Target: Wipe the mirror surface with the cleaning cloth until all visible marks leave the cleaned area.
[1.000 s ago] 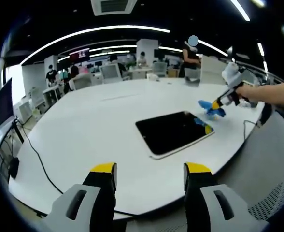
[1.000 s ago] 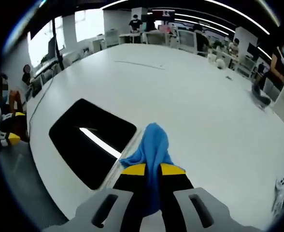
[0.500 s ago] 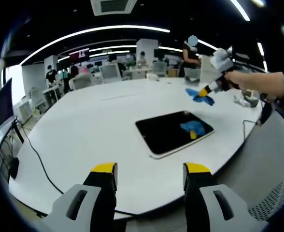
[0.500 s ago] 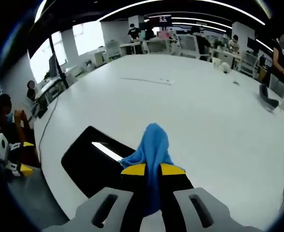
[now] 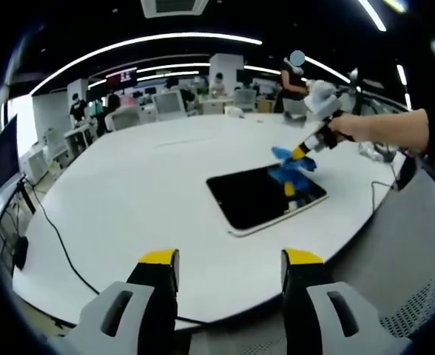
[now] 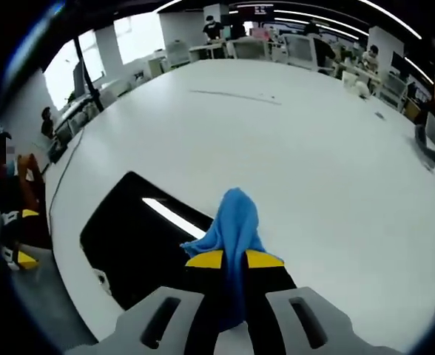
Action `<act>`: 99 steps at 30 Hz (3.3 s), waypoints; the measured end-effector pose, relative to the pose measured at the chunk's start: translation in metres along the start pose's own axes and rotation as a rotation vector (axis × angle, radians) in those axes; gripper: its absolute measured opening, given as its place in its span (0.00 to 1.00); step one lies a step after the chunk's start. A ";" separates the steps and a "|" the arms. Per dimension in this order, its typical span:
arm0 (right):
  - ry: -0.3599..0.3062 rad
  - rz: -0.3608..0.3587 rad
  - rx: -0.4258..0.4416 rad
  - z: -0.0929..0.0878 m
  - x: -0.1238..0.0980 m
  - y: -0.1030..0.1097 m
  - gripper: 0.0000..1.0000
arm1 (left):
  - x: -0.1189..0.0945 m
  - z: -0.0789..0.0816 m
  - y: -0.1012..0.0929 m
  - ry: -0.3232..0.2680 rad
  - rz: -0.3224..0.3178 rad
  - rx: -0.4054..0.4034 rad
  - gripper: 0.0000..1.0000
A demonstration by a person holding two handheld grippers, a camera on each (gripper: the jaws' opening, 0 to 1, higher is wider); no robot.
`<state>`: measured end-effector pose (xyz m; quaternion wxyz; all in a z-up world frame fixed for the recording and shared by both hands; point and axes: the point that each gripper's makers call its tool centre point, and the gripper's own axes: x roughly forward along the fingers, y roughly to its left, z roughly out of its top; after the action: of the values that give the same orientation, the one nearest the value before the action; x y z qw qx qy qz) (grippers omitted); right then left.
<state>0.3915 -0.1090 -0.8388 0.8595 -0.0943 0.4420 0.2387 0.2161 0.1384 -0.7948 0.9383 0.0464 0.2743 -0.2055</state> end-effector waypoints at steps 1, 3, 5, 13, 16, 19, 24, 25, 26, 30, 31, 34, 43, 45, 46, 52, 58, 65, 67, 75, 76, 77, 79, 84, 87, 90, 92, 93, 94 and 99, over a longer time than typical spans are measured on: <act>0.004 0.002 0.001 0.000 0.002 0.002 0.04 | 0.000 -0.001 0.000 0.005 0.000 0.001 0.57; 0.008 0.005 0.002 0.000 0.004 0.004 0.04 | 0.001 -0.002 0.000 0.016 0.000 0.001 0.58; 0.014 0.006 0.001 0.001 0.006 0.005 0.04 | 0.001 -0.003 -0.001 0.028 -0.003 0.003 0.60; 0.022 0.007 0.003 0.002 0.006 0.004 0.04 | 0.001 -0.009 -0.002 0.066 -0.019 -0.039 0.66; 0.024 0.005 0.005 0.001 0.005 0.003 0.04 | 0.001 -0.009 -0.002 0.065 -0.023 -0.032 0.66; 0.027 0.006 0.003 -0.001 0.005 0.004 0.04 | 0.001 -0.011 -0.002 0.071 -0.023 -0.033 0.68; 0.030 0.005 0.005 -0.002 0.006 0.004 0.04 | 0.001 -0.012 -0.001 0.073 -0.021 -0.027 0.68; 0.031 0.005 0.006 -0.003 0.007 0.004 0.04 | 0.001 -0.012 -0.001 0.071 -0.020 -0.025 0.69; 0.031 0.004 0.007 -0.003 0.007 0.004 0.04 | 0.001 -0.011 -0.001 0.066 -0.018 -0.023 0.70; 0.032 0.001 0.011 -0.003 0.008 0.004 0.04 | 0.001 -0.010 -0.002 0.059 -0.020 -0.014 0.72; 0.032 0.001 0.012 -0.003 0.008 0.004 0.04 | 0.001 -0.010 -0.002 0.060 -0.023 -0.013 0.73; 0.031 0.000 0.016 -0.003 0.009 0.004 0.04 | 0.001 -0.010 -0.004 0.058 -0.033 -0.016 0.78; 0.043 -0.010 0.005 -0.003 0.009 0.005 0.04 | 0.000 -0.006 -0.007 0.033 -0.045 -0.013 0.86; 0.043 -0.011 0.007 -0.003 0.009 0.005 0.04 | 0.000 -0.004 -0.007 0.015 -0.046 -0.014 0.89; 0.043 -0.012 0.008 -0.003 0.010 0.004 0.04 | 0.000 -0.003 -0.008 0.014 -0.050 -0.014 0.89; 0.049 -0.018 0.006 -0.002 0.012 0.001 0.04 | 0.000 -0.002 -0.009 0.003 -0.057 -0.014 0.88; 0.055 -0.024 0.007 -0.003 0.012 0.003 0.04 | 0.000 0.003 -0.009 -0.028 -0.063 -0.017 0.87; 0.057 -0.031 0.007 -0.003 0.011 0.006 0.04 | 0.000 0.003 -0.010 -0.033 -0.072 -0.016 0.86; 0.058 -0.032 0.009 -0.003 0.011 0.007 0.04 | 0.000 0.004 -0.011 -0.037 -0.077 -0.018 0.86; 0.064 -0.028 0.007 -0.002 0.013 0.014 0.04 | -0.001 0.005 -0.010 -0.044 -0.069 -0.028 0.89; 0.064 -0.024 0.007 -0.002 0.013 0.016 0.04 | -0.001 0.005 -0.010 -0.046 -0.067 -0.029 0.90; 0.065 -0.024 0.006 -0.001 0.013 0.017 0.04 | -0.002 0.005 -0.009 -0.043 -0.058 -0.035 0.89; 0.066 -0.026 -0.003 -0.001 0.014 0.019 0.04 | -0.002 0.004 -0.006 -0.044 -0.046 -0.050 0.88; 0.071 -0.026 -0.004 0.000 0.015 0.021 0.04 | -0.002 0.006 -0.005 -0.055 -0.049 -0.051 0.89; 0.073 -0.018 -0.011 0.001 0.016 0.025 0.04 | -0.002 0.006 -0.006 -0.058 -0.053 -0.050 0.89; 0.078 -0.015 -0.021 0.003 0.018 0.030 0.04 | -0.001 0.006 -0.006 -0.058 -0.058 -0.050 0.89; 0.082 -0.009 -0.027 0.005 0.019 0.034 0.04 | -0.001 0.006 -0.006 -0.060 -0.060 -0.049 0.89; 0.083 -0.008 -0.029 0.005 0.020 0.036 0.04 | -0.001 0.006 -0.007 -0.059 -0.061 -0.049 0.89; 0.084 -0.004 -0.033 0.006 0.021 0.039 0.04 | -0.001 0.006 -0.007 -0.058 -0.064 -0.049 0.88; 0.085 -0.001 -0.050 0.010 0.024 0.046 0.04 | -0.001 0.005 -0.009 -0.050 -0.074 -0.048 0.88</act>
<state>0.3882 -0.0576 -0.8501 0.8375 -0.1261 0.4719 0.2452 0.2139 0.1296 -0.7900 0.9374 0.0086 0.2573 -0.2343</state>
